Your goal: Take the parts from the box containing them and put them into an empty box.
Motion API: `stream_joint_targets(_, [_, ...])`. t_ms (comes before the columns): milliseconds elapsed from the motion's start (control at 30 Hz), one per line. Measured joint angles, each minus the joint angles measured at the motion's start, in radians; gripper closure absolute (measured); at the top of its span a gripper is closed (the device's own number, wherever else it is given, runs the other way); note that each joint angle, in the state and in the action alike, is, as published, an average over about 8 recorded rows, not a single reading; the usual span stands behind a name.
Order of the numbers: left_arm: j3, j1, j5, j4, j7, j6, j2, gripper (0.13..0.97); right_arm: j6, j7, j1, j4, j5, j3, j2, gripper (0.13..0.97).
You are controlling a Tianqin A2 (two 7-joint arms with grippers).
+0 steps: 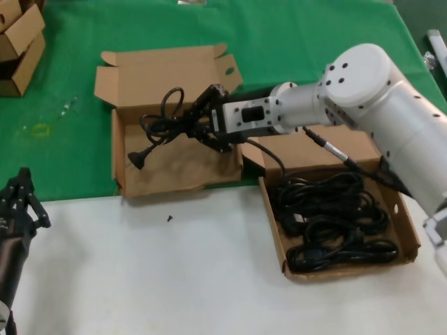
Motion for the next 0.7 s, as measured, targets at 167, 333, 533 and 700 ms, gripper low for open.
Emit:
stream_joint_targets(167, [0.000, 0.000, 0.000, 0.000, 0.000, 0.000, 0.000, 0.954, 0.035, -0.120, 0.044, -0.154, 0.028, 0.028, -0.055, 0.876])
stream_joint_targets(333, [0.000, 0.000, 0.000, 0.000, 0.000, 0.000, 0.000, 0.954, 0.063, -0.236, 0.089, -0.299, 0.058, 0.063, -0.100, 0.865])
stream_joint_targets(533, [0.000, 0.000, 0.000, 0.000, 0.000, 0.000, 0.000, 0.954, 0.076, -0.331, 0.126, -0.409, 0.086, 0.100, -0.132, 0.811])
stream_joint_targets(700, [0.000, 0.000, 0.000, 0.000, 0.000, 0.000, 0.000, 0.954, 0.076, -0.372, 0.138, -0.449, 0.103, 0.124, -0.144, 0.802])
